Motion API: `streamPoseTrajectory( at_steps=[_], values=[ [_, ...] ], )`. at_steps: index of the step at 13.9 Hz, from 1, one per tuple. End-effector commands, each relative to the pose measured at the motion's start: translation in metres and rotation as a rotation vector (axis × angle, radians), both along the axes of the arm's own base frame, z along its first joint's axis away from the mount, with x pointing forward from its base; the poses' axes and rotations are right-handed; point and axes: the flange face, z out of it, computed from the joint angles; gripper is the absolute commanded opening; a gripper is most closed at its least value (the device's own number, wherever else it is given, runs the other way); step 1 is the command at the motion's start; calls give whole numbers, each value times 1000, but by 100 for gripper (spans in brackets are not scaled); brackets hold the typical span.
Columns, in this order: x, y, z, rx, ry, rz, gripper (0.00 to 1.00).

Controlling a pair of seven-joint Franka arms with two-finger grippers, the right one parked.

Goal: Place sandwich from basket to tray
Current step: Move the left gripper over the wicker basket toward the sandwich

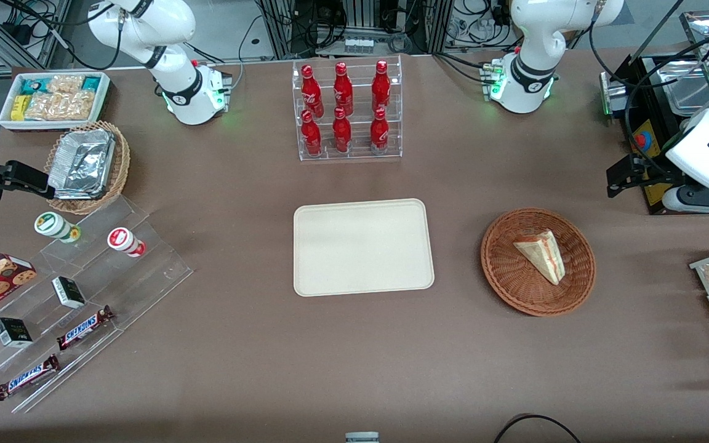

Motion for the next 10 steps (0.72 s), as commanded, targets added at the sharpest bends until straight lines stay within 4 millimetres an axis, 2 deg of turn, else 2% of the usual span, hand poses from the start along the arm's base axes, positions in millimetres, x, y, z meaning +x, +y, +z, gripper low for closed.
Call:
streamPoseTrajectory(
  at_steps=[1,5,7,10],
  values=[
    [-2,-1,5,2,24,-5,100],
    [10,-1,-22,9,62,-2,100],
    [19,0,-56,16,116,25,100],
    [23,0,-115,22,85,67,100]
  ],
)
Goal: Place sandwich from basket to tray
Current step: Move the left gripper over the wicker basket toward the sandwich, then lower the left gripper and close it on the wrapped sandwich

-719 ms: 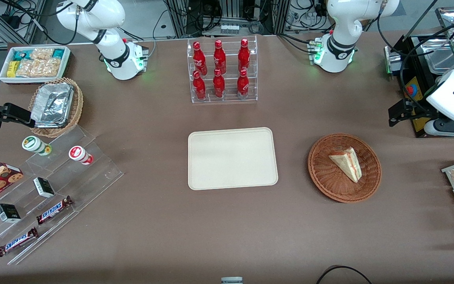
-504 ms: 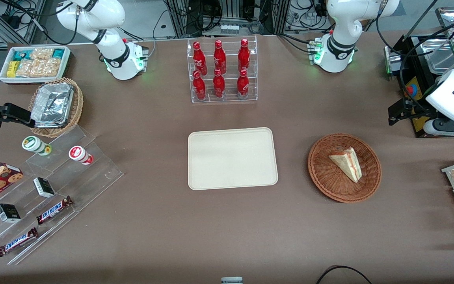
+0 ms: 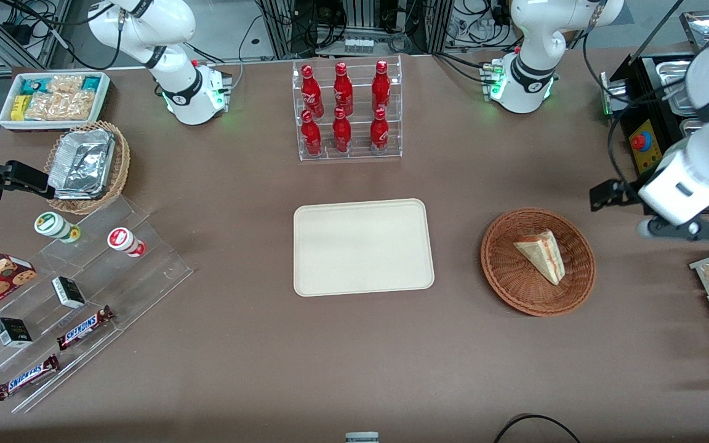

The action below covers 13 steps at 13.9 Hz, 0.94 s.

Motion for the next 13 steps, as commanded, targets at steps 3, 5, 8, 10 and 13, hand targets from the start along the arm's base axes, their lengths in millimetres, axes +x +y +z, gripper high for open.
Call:
streamPoseTrajectory(
  at_steps=[3,5,8,10,13],
  values=[
    [-9,1,-88,21,-50,123,100],
    [-13,0,-116,23,-77,222,100],
    [-25,0,-153,24,-113,409,100],
    [-33,-3,-175,21,-131,506,100],
    [-42,-2,-206,24,-121,558,100]
  ],
)
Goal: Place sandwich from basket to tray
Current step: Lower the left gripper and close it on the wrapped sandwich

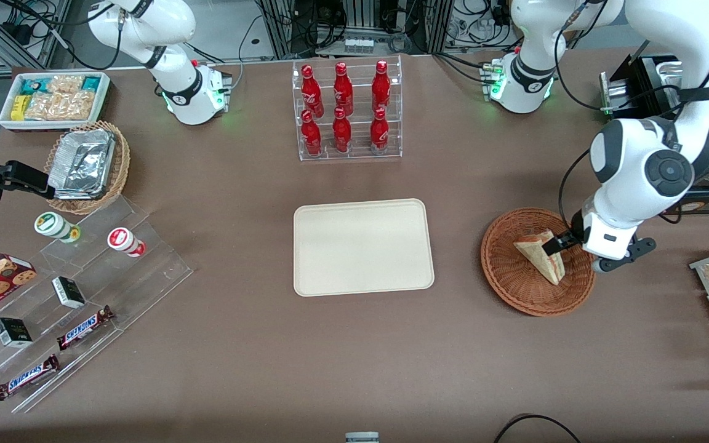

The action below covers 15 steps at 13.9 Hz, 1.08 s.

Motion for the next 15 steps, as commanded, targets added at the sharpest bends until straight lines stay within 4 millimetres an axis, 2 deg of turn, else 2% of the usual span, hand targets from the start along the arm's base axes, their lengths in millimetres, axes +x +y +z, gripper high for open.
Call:
streamPoseTrajectory(
  at_steps=[1,9,15],
  values=[
    [-11,0,-16,8,-14,38,100],
    [-11,-3,-60,0,0,91,100],
    [-10,-4,-84,-3,10,97,98]
  ],
)
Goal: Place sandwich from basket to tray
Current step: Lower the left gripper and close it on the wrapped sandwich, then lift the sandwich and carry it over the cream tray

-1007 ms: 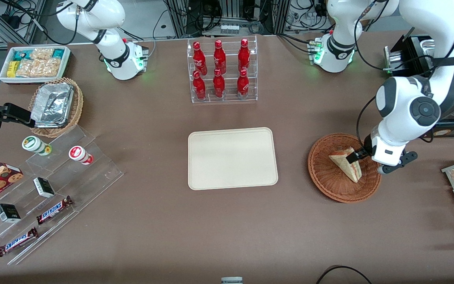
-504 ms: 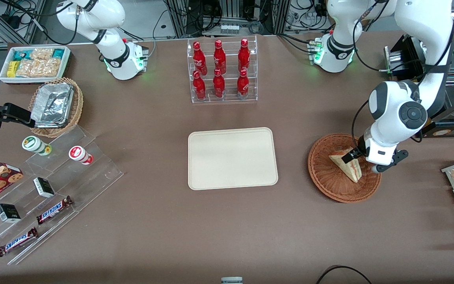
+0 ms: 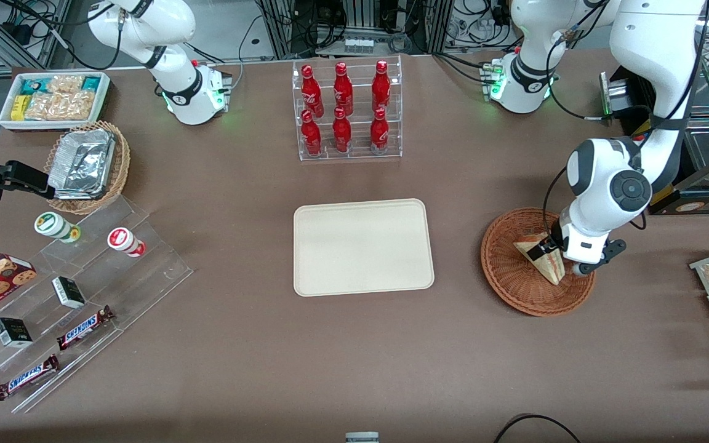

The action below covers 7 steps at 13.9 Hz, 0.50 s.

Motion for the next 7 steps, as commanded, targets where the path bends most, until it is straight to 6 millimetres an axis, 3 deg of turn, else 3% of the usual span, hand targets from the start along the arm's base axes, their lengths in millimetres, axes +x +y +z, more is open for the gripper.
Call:
streamPoseTrajectory(
  at_steps=[1,3,4,6,7],
  values=[
    [-1,-2,-6,4,-9,13,82],
    [0,-2,-3,4,-11,11,15],
    [0,-2,-2,4,-13,9,0],
    [0,-2,7,6,-7,0,0],
    [0,-1,22,9,-5,-6,0]
  ],
)
